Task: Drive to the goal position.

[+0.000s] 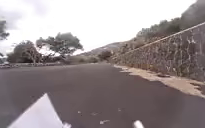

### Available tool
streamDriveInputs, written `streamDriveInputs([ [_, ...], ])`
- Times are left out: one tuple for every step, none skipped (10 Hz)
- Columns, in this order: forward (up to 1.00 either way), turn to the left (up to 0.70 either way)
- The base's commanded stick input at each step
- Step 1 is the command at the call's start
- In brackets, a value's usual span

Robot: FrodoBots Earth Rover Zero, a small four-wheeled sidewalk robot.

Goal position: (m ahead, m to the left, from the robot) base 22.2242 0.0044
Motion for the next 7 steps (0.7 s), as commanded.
streamDriveInputs([
  [1.0,0.0],
  [1.0,0.0],
  [1.0,0.0],
  [1.0,0.0],
  [1.0,0.0],
  [1.0,0.0],
  [1.0,0.0],
])
